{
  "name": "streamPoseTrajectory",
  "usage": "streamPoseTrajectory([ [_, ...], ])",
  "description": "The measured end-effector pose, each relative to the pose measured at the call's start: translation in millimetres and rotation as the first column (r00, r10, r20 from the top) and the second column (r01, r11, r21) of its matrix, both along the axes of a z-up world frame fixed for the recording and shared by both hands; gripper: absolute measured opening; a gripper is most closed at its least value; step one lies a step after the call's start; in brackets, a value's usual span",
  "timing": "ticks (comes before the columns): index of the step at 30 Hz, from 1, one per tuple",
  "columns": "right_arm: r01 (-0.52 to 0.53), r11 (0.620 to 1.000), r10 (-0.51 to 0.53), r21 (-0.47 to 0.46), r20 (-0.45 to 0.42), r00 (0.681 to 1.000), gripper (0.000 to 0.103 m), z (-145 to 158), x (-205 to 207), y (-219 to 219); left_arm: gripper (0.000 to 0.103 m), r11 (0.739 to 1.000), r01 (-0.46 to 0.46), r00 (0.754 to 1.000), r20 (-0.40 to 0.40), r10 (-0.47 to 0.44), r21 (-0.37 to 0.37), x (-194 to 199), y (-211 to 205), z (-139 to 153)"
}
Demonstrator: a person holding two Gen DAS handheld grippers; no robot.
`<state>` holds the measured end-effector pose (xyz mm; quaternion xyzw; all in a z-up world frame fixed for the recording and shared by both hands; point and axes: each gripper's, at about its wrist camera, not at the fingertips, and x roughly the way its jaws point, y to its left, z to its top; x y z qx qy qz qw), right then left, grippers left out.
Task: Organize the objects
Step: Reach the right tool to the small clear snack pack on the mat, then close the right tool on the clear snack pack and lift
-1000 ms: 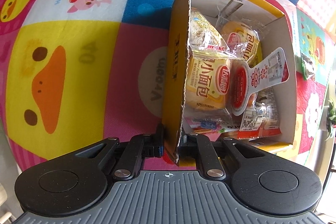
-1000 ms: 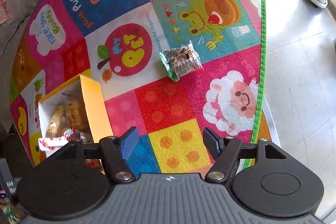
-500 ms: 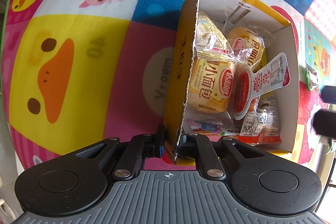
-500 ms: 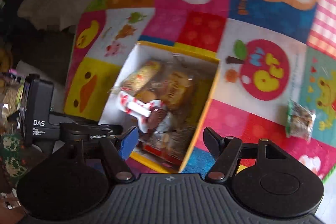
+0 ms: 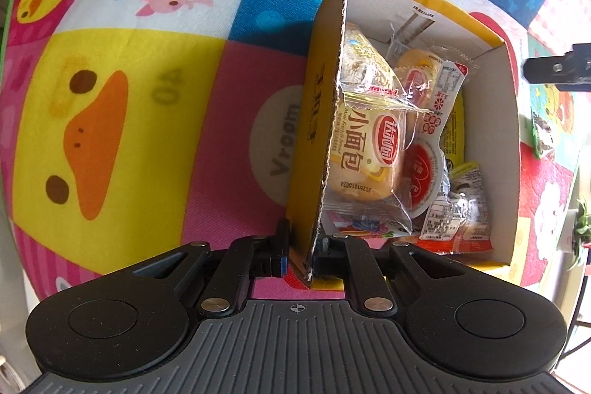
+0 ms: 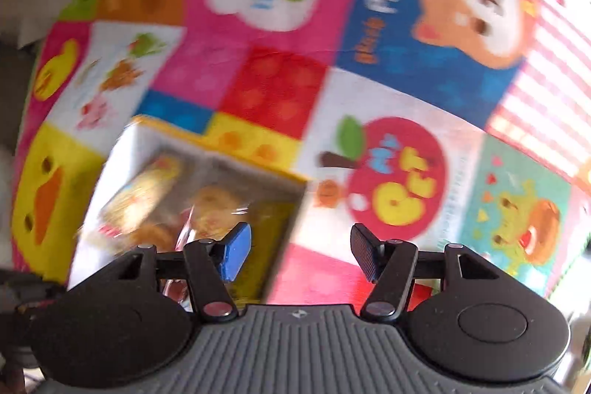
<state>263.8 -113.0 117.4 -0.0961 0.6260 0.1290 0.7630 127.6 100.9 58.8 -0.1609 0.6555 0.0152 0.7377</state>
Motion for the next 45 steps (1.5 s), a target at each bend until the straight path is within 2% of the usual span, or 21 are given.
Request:
streamPoseTrajectory([
  [4,0.108,0.994,-0.108,0.025,-0.021,0.994,0.062,3.4,0.6,-35.9,0.013,1.000,0.005,1.000,-0.001,-0.005,-0.003,1.0,0.5,-0.1],
  [6,0.156,0.987,-0.156,0.021,-0.032,0.987,0.069,1.4,-6.1,-51.8,0.013,1.000,0.007,1.000,-0.004,-0.007,-0.002,2.9,0.1,-0.9],
  [11,0.270,0.963,-0.271,-0.025,-0.078,0.960,0.078,-17.1,-33.0,-99.7,0.013,1.000,0.008,1.000,-0.013,-0.008,0.006,6.7,-2.7,-1.7],
  [16,0.326,0.941,-0.334,-0.088,-0.088,0.939,0.078,-38.4,-47.4,-151.0,0.012,1.000,-0.005,1.000,-0.017,0.006,0.010,8.1,-3.4,-2.2],
  [20,0.421,0.906,-0.423,-0.038,-0.097,0.901,0.078,-48.3,-35.6,-191.9,0.012,0.999,-0.032,0.999,-0.020,0.032,0.019,6.4,-4.0,-1.9],
  [22,0.439,0.898,-0.437,-0.001,-0.095,0.894,0.078,-51.8,-25.3,-202.1,0.012,0.999,-0.033,0.999,-0.025,0.034,0.030,7.3,-5.7,-1.2],
  [26,0.366,0.930,-0.362,0.022,-0.108,0.926,0.086,-65.6,-0.1,-193.4,0.011,0.998,-0.037,0.999,-0.034,0.038,0.044,9.1,-7.8,0.0],
  [27,0.389,0.921,-0.383,0.024,-0.129,0.915,0.086,-70.9,6.3,-193.4,0.011,0.998,-0.040,0.999,-0.035,0.041,0.047,9.3,-7.9,0.4],
  [28,0.453,0.891,-0.444,0.025,-0.159,0.882,0.086,-76.6,13.4,-197.4,0.011,0.998,-0.044,0.998,-0.035,0.046,0.049,9.3,-8.0,0.9],
  [29,0.534,0.845,-0.518,0.036,-0.193,0.833,0.086,-80.8,18.0,-204.8,0.011,0.998,-0.049,0.998,-0.034,0.051,0.050,8.8,-7.9,1.5],
  [30,0.650,0.758,-0.621,0.058,-0.242,0.745,0.086,-84.9,20.5,-217.0,0.011,0.997,-0.055,0.998,-0.033,0.056,0.050,7.9,-7.5,1.7],
  [31,0.763,0.643,-0.717,0.072,-0.294,0.632,0.086,-88.8,18.8,-230.0,0.011,0.997,-0.061,0.998,-0.031,0.063,0.049,7.3,-7.2,1.6],
  [32,0.857,0.508,-0.790,0.082,-0.353,0.502,0.086,-93.3,13.4,-242.4,0.011,0.996,-0.070,0.997,-0.030,0.071,0.048,6.6,-6.4,1.5],
  [34,0.976,0.204,-0.843,0.079,-0.493,0.216,0.086,-107.9,-5.0,-261.7,0.012,0.996,-0.082,0.996,-0.027,0.084,0.047,5.6,-5.5,1.4],
  [35,0.996,0.070,-0.833,0.059,-0.546,0.091,0.086,-115.7,-14.9,-267.0,0.012,0.995,-0.085,0.996,-0.026,0.087,0.047,4.8,-4.8,1.6],
  [36,0.999,-0.027,-0.815,0.042,-0.580,0.002,0.086,-122.5,-21.9,-269.8,0.012,0.995,-0.088,0.996,-0.024,0.089,0.047,4.0,-4.4,1.6],
  [37,0.996,-0.090,-0.800,0.027,-0.598,-0.055,0.086,-128.4,-24.5,-271.3,0.012,0.995,-0.089,0.996,-0.022,0.090,0.048,2.7,-3.9,2.1],
  [38,0.994,-0.108,-0.799,0.022,-0.596,-0.073,0.086,-131.0,-23.7,-271.2,0.012,0.995,-0.091,0.996,-0.020,0.092,0.048,2.6,-3.7,2.2],
  [39,0.995,-0.102,-0.807,0.021,-0.586,-0.070,0.086,-132.0,-19.7,-270.0,0.012,0.995,-0.093,0.995,-0.019,0.094,0.049,2.2,-3.8,2.3],
  [43,1.000,-0.005,-0.856,-0.004,-0.517,-0.006,0.086,-128.6,9.2,-257.4,0.012,0.994,-0.100,0.995,-0.010,0.101,0.047,-1.0,-3.8,2.7],
  [45,0.996,0.085,-0.897,-0.029,-0.438,0.064,0.081,-123.9,27.2,-246.9,0.012,0.994,-0.101,0.995,-0.008,0.101,0.043,-3.4,-2.3,3.5],
])
